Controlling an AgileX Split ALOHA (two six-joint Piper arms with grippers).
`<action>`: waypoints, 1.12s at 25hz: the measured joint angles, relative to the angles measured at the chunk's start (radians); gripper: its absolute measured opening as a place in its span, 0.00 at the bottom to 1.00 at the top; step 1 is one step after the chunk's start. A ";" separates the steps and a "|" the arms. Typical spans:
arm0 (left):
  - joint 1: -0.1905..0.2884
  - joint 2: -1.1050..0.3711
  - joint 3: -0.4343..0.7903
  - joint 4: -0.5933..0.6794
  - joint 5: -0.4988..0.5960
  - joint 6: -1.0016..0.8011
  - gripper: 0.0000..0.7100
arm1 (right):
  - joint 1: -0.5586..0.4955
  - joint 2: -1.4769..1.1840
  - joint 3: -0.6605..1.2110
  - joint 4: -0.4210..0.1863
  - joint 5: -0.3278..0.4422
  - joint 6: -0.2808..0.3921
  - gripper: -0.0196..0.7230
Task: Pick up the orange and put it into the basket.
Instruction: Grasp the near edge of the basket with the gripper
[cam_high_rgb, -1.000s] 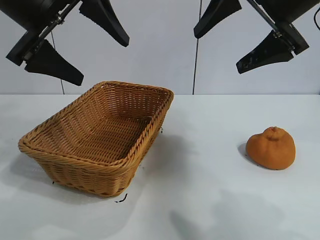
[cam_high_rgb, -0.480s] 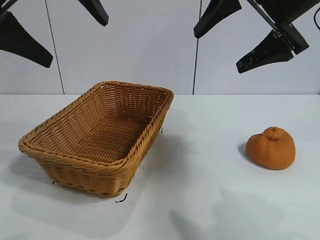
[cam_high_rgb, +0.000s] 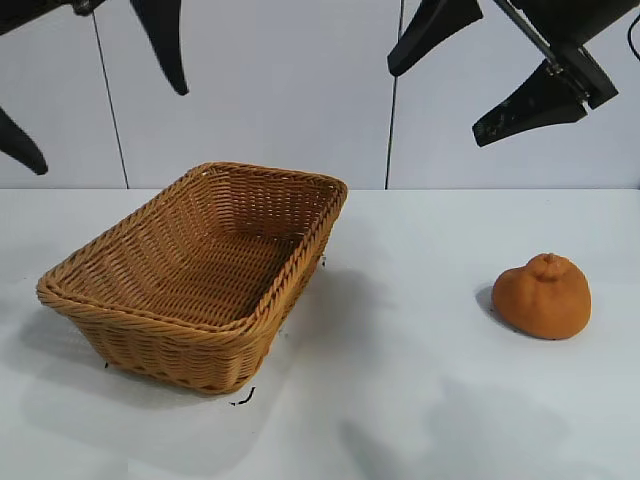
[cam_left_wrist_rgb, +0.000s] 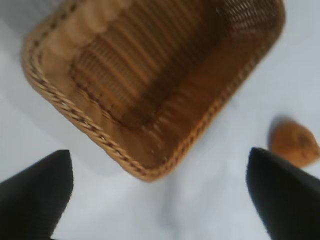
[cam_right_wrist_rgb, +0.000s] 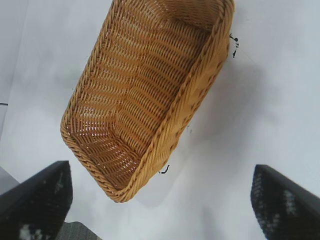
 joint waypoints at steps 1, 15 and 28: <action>0.005 0.013 0.000 0.005 0.008 -0.042 0.95 | 0.000 0.000 0.000 0.000 0.000 0.000 0.96; 0.074 0.091 0.137 -0.096 -0.001 -0.257 0.95 | 0.000 0.000 0.000 -0.001 -0.004 0.000 0.96; 0.074 0.173 0.163 -0.099 -0.135 -0.316 0.95 | 0.000 0.000 0.000 -0.001 -0.004 0.000 0.96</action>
